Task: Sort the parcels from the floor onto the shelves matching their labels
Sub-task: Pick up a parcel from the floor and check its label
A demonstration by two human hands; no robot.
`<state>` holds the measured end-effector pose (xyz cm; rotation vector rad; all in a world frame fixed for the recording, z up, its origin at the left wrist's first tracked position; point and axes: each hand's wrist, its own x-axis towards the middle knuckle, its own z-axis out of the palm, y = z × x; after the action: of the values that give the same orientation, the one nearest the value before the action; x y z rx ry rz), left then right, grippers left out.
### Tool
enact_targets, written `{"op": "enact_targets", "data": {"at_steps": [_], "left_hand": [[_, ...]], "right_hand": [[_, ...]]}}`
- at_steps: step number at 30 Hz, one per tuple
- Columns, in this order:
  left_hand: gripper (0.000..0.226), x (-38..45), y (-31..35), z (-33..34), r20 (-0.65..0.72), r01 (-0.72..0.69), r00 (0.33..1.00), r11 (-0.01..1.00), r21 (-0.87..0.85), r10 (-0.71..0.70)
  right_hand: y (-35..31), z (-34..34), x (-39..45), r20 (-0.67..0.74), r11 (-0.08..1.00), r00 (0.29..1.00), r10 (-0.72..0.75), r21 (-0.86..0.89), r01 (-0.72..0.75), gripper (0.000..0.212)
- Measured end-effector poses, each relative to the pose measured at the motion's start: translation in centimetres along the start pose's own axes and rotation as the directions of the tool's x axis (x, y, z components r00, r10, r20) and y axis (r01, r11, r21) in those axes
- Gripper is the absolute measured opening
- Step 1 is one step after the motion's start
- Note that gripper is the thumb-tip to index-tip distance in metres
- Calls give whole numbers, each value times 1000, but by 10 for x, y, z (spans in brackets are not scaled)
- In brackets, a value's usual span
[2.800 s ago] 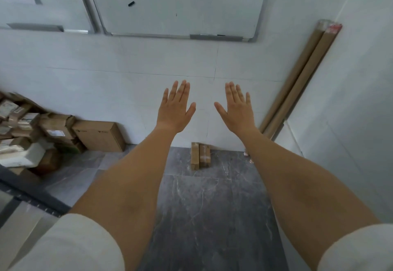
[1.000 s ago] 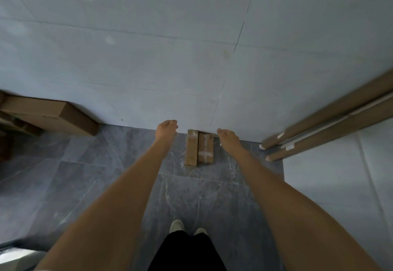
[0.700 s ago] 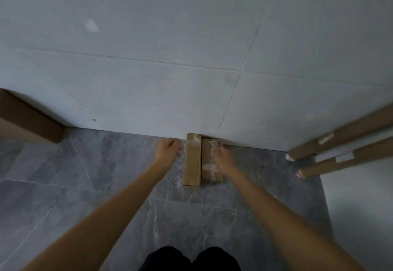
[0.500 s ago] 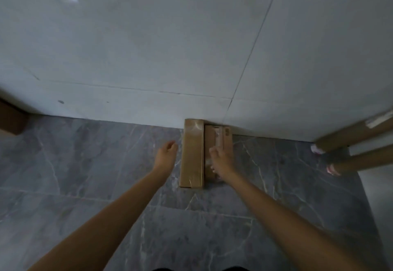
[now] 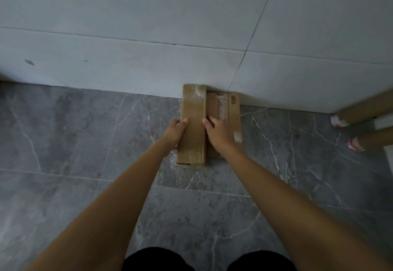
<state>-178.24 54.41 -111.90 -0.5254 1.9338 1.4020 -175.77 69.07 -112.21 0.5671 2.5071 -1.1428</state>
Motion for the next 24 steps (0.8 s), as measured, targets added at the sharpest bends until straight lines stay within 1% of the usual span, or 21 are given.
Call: {"op": "enact_targets", "data": {"at_steps": [2,7,10,12,14,15,18,20,22,24], "left_hand": [[61,1,-1,1,-1,-13,1000,1000,17,13],[57,4,-7,7,-62,-95,993,995,23,96],[56,5,-9,12,-74,-113,991,993,20,114],[56,8,-9,14,-79,-99,992,995,16,100],[57,9,-9,14,-80,-74,994,997,6,74],[58,9,-8,14,-78,-58,995,998,1,57],[61,-9,-3,12,-82,3,997,1000,-19,-5],[63,-37,8,8,-88,25,996,999,-45,-28],[66,-76,25,1,-77,70,994,993,-92,-77],[67,-120,48,-9,-62,105,992,987,-125,-113]], "right_hand": [[1,2,3,-11,1000,1000,-6,-7,6,50],[-3,4,2,-37,987,999,-31,-157,24,46],[-1,5,6,-16,985,1000,-21,-174,18,45],[-1,4,8,-1,986,1000,4,-168,-5,45],[-2,4,7,16,991,1000,24,-133,-21,46],[-4,4,5,32,995,999,41,-90,-38,47],[-13,2,-8,110,980,989,99,159,-116,49],[-31,-6,-26,115,956,986,118,256,-145,51],[-57,-22,-52,111,943,983,145,284,-171,56],[-89,-46,-84,141,916,977,158,348,-198,51]]}}
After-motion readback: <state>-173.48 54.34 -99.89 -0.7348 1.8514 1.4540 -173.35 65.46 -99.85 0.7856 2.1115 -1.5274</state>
